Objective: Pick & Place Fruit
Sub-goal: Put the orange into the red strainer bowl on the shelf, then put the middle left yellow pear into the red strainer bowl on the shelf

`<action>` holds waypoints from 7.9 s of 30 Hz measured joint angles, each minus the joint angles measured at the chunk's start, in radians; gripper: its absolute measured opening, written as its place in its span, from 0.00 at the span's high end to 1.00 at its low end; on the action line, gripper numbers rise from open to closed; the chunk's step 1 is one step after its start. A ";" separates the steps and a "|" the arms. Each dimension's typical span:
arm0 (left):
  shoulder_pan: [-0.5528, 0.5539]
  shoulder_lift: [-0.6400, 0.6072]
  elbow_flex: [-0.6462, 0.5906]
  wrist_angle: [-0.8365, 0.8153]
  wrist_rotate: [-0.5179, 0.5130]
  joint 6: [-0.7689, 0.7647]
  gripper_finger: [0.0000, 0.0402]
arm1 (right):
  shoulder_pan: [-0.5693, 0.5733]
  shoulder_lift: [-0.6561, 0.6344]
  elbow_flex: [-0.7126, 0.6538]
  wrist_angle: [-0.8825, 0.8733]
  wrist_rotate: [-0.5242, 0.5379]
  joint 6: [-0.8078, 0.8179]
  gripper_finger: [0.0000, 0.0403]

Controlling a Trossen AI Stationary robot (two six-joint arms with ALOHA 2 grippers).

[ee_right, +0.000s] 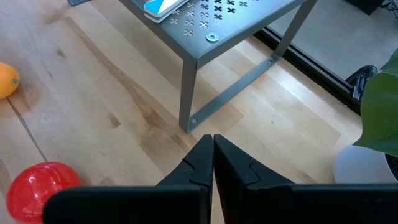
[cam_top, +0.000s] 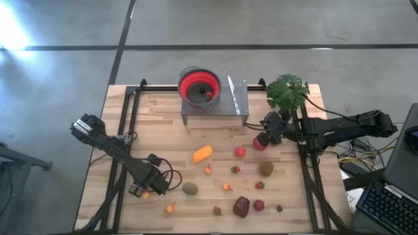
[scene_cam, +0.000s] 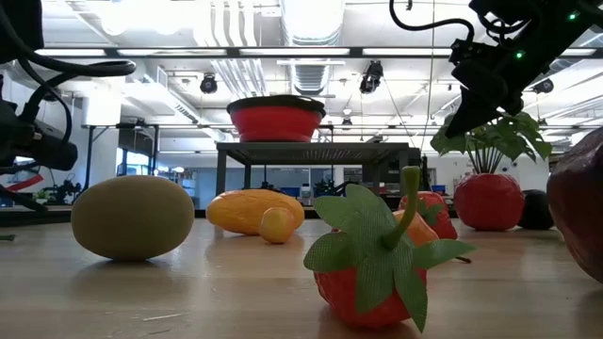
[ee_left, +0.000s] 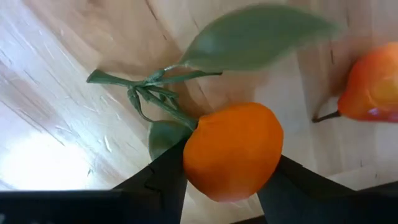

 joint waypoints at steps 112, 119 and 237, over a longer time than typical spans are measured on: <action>1.039 0.181 1.022 0.053 -0.412 0.328 0.47 | 0.000 0.000 -0.005 0.005 0.026 -0.024 0.98; 0.931 0.180 1.209 -0.309 -0.412 0.310 0.47 | 0.000 0.000 -0.005 0.005 0.026 -0.027 0.98; -0.166 0.127 0.190 0.011 -0.043 -1.312 0.64 | 0.000 0.000 -0.020 0.007 0.025 0.011 0.98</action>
